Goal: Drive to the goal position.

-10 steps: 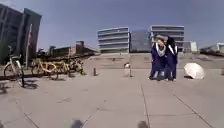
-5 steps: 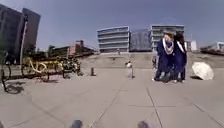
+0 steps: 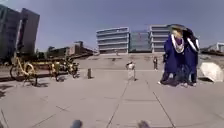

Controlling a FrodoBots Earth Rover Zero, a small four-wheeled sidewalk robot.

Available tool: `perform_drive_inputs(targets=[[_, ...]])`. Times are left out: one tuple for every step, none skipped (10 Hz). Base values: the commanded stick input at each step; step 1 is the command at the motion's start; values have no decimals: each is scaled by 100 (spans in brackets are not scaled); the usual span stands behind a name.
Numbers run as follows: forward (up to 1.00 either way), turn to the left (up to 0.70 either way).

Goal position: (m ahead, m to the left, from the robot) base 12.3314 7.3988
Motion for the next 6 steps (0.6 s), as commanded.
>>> perform_drive_inputs(targets=[[100,4],[100,4],[100,16],[100,11],[100,6],[100,5]])
